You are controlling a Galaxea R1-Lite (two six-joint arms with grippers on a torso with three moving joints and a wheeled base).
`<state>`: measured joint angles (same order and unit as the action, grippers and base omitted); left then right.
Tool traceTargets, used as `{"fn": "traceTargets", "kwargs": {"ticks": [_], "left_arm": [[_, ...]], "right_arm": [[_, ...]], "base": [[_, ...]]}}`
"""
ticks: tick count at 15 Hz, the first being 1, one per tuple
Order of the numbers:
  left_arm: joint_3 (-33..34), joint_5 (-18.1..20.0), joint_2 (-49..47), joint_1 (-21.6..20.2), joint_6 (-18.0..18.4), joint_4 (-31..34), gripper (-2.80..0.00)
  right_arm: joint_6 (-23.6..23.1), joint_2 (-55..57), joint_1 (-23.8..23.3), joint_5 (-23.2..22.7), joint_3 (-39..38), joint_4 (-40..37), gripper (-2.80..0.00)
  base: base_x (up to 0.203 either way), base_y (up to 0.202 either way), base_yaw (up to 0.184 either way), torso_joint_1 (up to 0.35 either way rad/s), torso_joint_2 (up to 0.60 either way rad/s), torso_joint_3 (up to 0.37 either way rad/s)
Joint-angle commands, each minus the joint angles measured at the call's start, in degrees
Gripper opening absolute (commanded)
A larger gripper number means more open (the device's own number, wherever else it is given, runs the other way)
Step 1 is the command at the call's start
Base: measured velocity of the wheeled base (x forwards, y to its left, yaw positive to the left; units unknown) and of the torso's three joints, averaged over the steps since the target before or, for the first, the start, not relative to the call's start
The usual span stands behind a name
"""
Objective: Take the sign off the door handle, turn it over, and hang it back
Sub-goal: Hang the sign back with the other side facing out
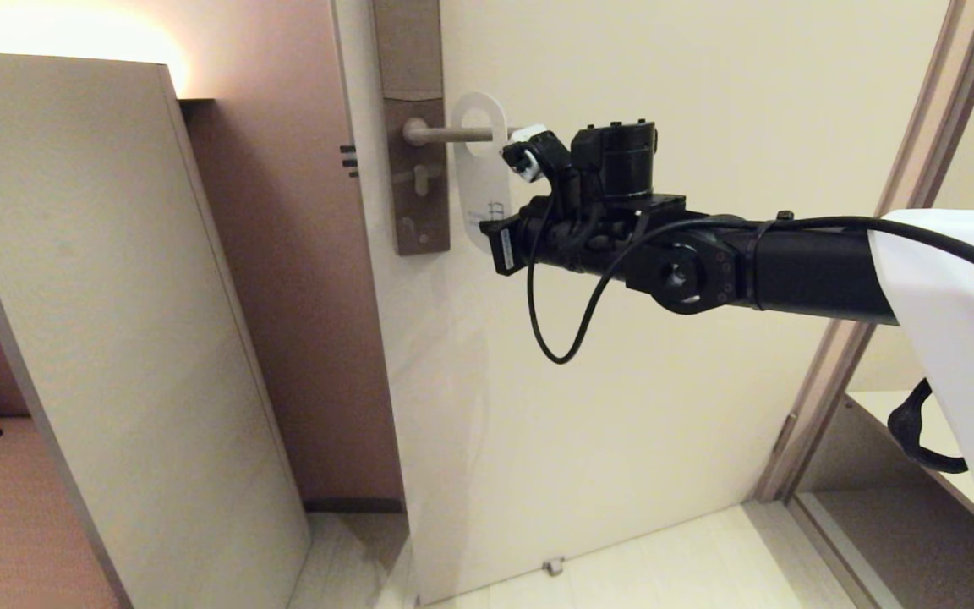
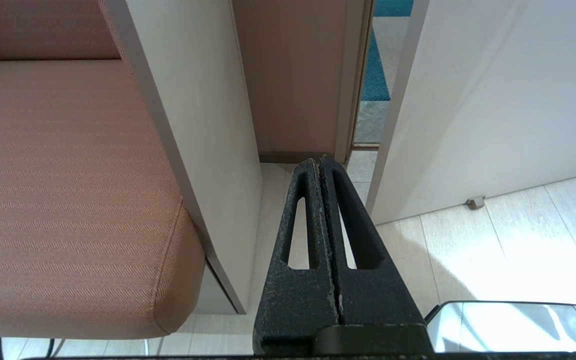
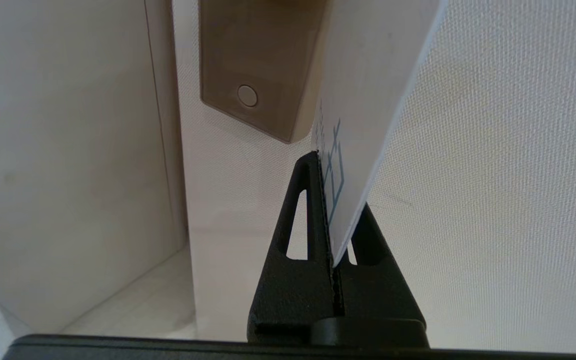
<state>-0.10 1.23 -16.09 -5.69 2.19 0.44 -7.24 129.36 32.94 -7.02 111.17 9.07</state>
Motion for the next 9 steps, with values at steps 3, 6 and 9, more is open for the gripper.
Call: {"fn": "traceTargets", "kwargs": {"ticks": [3, 6, 9], "left_arm": [[0.0, 0.0, -0.1, 0.0, 0.0, 0.0, -2.8], [0.0, 0.0, -0.1, 0.0, 0.0, 0.0, -2.8], [0.0, 0.0, -0.1, 0.0, 0.0, 0.0, -2.8]], "right_arm": [[-0.2, -1.0, 0.8, 0.0, -0.7, -0.4, -2.8], [-0.2, -1.3, 1.6, 0.0, -1.2, -1.0, -2.8], [-0.2, -1.5, 2.5, 0.5, -2.0, -1.0, -2.8]], "base": [[0.0, 0.0, 0.0, 0.0, 0.0, 0.0], [0.0, 0.0, 0.0, 0.0, 0.0, 0.0], [0.0, 0.0, 0.0, 0.0, 0.0, 0.0]]}}
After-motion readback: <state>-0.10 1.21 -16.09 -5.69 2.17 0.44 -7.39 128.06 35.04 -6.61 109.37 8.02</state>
